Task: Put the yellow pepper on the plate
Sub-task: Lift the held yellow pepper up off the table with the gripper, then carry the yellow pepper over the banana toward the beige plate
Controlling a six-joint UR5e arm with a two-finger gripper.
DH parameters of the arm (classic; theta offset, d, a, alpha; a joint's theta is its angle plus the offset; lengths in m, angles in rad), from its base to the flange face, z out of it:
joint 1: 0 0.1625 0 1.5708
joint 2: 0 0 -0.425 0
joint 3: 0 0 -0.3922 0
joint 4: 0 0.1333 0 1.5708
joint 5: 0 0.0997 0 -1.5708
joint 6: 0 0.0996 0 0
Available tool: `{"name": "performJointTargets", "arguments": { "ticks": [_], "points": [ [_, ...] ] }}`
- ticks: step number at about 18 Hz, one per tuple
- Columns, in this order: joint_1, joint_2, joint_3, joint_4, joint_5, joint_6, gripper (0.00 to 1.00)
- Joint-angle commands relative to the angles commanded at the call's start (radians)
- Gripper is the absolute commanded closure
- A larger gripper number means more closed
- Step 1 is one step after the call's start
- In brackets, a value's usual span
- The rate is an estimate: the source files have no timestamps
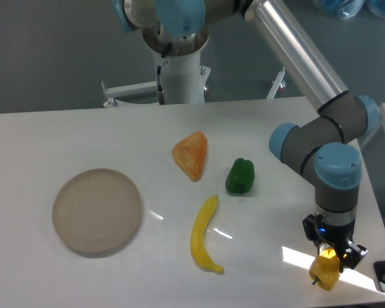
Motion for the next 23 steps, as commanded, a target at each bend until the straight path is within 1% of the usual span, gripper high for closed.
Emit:
{"name": "performJointTargets", "arguments": {
  "ticks": [6,12,16,18,20,23],
  "points": [
    [-0.005,0.006,-0.006,0.0,0.0,-0.009,0.55],
    [-0.006,0.049,-0.032,-0.008,0.003,-0.024,0.55],
    [-0.009,0.106,-0.09,-0.011,0.003,-0.051,0.55],
    [-0.023,0.142,-0.132,-0.011,0.002,-0.087,0.55],
    [-0.038,0.195,-0.185,-0.014,0.002,-0.127,0.55],
    [-0.064,0.288,-0.285,-0.014,0.0,-0.216,0.55]
  ]
}}
